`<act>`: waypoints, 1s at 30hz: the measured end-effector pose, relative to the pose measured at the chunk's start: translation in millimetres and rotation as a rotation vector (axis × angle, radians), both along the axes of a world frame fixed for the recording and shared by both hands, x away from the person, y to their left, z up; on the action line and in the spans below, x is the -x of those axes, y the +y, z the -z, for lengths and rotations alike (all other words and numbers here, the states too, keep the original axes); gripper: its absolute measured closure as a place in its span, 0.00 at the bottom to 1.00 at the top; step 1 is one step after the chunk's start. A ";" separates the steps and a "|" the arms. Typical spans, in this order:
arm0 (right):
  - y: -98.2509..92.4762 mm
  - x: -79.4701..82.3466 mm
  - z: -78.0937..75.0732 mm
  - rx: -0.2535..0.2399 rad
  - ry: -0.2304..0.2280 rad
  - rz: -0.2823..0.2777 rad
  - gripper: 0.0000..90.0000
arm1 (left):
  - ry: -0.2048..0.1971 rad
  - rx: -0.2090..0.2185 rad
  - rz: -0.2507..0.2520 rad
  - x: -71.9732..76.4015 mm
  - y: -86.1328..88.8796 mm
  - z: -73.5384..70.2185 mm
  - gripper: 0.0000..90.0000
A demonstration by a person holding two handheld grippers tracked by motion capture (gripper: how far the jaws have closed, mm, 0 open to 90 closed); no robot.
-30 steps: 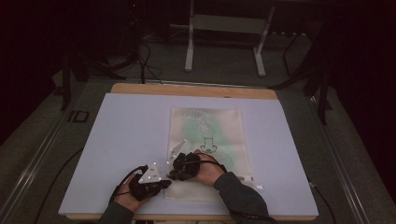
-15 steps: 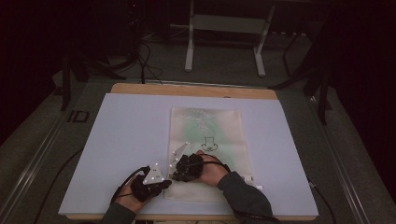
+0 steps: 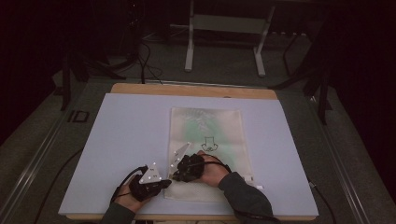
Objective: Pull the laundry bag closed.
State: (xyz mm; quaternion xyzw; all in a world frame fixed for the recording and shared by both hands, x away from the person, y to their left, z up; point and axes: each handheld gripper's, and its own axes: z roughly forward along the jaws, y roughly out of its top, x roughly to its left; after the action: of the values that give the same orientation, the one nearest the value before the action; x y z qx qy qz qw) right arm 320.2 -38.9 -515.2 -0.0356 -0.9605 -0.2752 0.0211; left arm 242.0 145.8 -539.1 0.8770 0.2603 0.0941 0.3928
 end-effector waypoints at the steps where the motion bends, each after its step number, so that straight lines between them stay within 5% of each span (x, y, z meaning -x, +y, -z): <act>1: -0.6 0.1 0.5 -0.007 0.001 0.001 0.91 | 0.009 0.014 0.003 -0.8 1.7 -0.1 0.99; 8: -0.1 -0.4 0.8 -0.007 0.002 0.001 0.91 | 0.009 0.071 -0.028 -3.8 6.5 -2.3 0.99; 18: 0.7 0.6 0.8 -0.005 -0.008 -0.004 0.91 | -0.007 0.023 -0.078 -4.2 1.6 0.8 1.00; 25: 4.8 8.4 -1.6 0.034 -0.083 -0.025 0.91 | 0.003 -0.020 -0.123 -2.1 -4.7 -1.8 1.00; 30: 3.2 11.2 -2.4 0.043 -0.108 -0.039 0.91 | -0.035 -0.038 -0.124 1.6 -7.3 -0.9 1.00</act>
State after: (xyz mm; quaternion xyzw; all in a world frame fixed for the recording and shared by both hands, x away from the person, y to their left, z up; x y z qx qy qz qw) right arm 309.0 -35.7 -512.7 -0.0023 -0.9664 -0.2556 -0.0261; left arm 240.4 138.5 -538.2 0.8647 0.3053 0.1387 0.3739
